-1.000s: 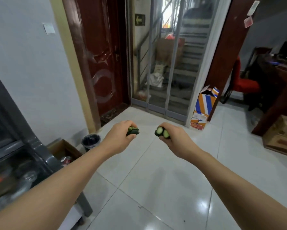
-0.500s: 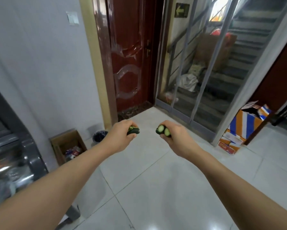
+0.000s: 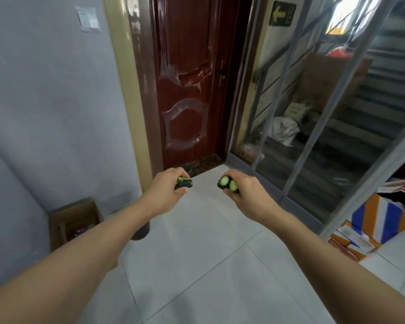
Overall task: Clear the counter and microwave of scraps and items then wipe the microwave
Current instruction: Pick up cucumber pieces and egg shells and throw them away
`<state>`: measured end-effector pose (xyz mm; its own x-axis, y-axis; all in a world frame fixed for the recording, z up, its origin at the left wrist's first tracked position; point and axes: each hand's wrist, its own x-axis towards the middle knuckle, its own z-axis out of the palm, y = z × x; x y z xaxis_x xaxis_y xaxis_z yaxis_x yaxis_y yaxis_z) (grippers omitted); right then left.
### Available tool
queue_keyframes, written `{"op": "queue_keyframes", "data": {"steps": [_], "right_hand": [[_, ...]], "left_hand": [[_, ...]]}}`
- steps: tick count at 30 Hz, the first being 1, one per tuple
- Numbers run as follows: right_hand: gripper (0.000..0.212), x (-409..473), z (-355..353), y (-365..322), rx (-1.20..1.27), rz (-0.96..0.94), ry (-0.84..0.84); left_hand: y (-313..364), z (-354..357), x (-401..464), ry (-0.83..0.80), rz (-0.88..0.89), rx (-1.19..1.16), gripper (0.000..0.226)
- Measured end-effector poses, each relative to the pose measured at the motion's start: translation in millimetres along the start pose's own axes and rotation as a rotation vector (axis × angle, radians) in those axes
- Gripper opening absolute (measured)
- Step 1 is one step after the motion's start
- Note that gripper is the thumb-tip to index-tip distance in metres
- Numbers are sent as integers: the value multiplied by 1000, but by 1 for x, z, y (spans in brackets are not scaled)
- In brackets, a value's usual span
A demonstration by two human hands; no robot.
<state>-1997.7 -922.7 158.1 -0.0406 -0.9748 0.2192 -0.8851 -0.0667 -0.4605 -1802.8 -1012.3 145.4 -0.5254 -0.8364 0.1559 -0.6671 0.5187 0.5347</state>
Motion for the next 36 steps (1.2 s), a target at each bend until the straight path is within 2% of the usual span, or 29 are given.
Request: {"op": "queue_keyframes", "data": {"steps": [7,12,21,29,36], "right_hand": [[20,106,-1,50,43,-67,-38],[23,195,4,93,61,-195,-57],[20,355,9,153,114,-464,-232],[19,445,48,146,176,-648,-375],[17,521,104,117,191,-787,-451]], "left_hand": [[-12,-3,96,52,-63,33,17],[-29,7,165,106,-168,32,17],[-44,19,265,279,-410,58,18],[-72,20,296,362,-635,72,18],[-134,7,323,461,-751,65,17]]}}
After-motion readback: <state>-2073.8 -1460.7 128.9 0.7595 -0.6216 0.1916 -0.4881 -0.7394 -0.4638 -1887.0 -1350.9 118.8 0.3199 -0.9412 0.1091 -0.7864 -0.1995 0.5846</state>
